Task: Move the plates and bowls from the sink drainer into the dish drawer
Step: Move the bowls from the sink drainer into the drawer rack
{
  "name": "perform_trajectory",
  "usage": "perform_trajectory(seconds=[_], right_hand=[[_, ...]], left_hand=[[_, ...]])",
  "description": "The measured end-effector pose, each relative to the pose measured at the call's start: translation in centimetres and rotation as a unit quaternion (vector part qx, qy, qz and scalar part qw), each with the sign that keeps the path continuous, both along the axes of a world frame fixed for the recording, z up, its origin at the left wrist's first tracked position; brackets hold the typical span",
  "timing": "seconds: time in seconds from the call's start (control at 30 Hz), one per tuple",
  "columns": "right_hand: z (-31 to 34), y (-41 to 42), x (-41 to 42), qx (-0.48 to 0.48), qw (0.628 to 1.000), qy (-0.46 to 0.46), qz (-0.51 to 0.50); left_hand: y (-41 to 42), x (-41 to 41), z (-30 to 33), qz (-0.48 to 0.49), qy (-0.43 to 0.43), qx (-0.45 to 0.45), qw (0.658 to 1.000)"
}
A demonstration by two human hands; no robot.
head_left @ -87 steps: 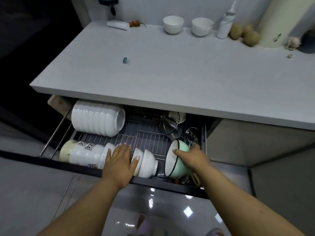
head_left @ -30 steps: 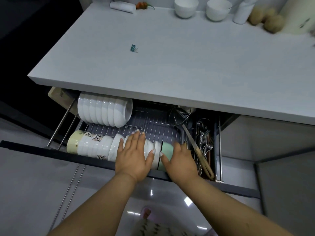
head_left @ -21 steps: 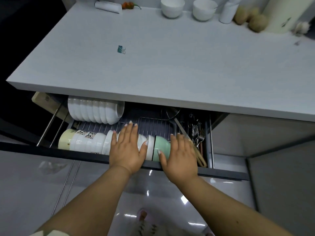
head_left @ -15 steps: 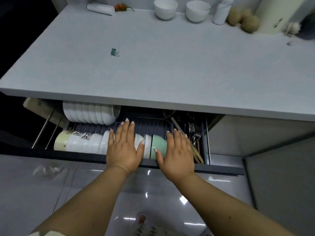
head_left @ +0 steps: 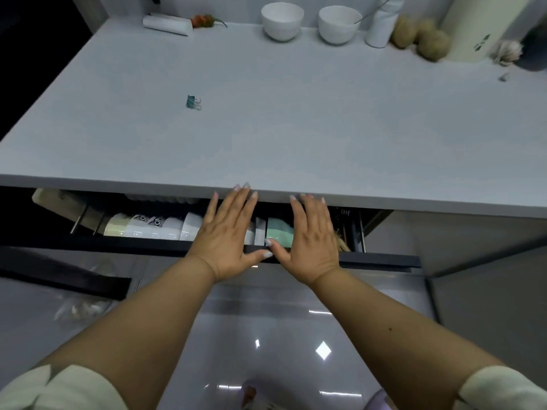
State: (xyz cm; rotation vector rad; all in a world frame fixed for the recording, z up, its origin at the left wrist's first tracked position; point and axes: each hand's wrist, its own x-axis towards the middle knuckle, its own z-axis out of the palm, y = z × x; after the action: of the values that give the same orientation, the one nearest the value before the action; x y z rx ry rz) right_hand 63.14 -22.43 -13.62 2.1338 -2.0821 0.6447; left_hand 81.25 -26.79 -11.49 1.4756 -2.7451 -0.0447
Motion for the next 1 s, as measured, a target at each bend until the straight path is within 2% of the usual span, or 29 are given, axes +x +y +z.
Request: perform_trajectory(seconds=[0.13, 0.2, 0.3, 0.5, 0.6, 0.7, 0.8, 0.9, 1.0], right_hand=[[0.7, -1.8, -1.4, -0.001, 0.996, 0.075, 0.04], [0.8, -2.6, -2.4, 0.029, 0.99, 0.128, 0.055], [0.9, -3.8, -3.4, 0.016, 0.983, 0.171, 0.07], [0.1, -5.9, -3.7, -0.086, 0.985, 0.139, 0.059], [-0.2, -6.5, -3.6, -0.126, 0.985, 0.111, 0.039], [-0.1, -6.5, -3.5, -0.125, 0.986, 0.101, 0.038], [0.4, -6.4, -3.6, -0.092, 0.989, 0.101, 0.051], [0.9, -6.2, -3.6, -0.034, 0.993, 0.099, 0.06], [3.2, -5.8, -4.1, 0.052, 0.992, 0.079, 0.078]], left_hand=[[-2.3, -1.0, 1.1, -0.013, -0.048, -0.007, 0.999], [-3.1, -1.7, 1.9, -0.005, -0.05, -0.008, 0.999], [-3.6, -2.9, 2.7, 0.008, -0.049, -0.032, 0.998], [-4.9, -4.7, 2.6, 0.057, -0.132, -0.106, 0.984], [-5.6, -5.0, 2.6, 0.067, -0.142, -0.148, 0.976], [-5.7, -5.3, 2.7, 0.061, -0.149, -0.158, 0.974], [-5.3, -5.8, 3.7, 0.054, -0.163, -0.123, 0.977], [-5.2, -6.1, 4.5, 0.053, -0.16, -0.037, 0.985], [-5.5, -5.8, 6.4, 0.062, -0.118, 0.059, 0.989]])
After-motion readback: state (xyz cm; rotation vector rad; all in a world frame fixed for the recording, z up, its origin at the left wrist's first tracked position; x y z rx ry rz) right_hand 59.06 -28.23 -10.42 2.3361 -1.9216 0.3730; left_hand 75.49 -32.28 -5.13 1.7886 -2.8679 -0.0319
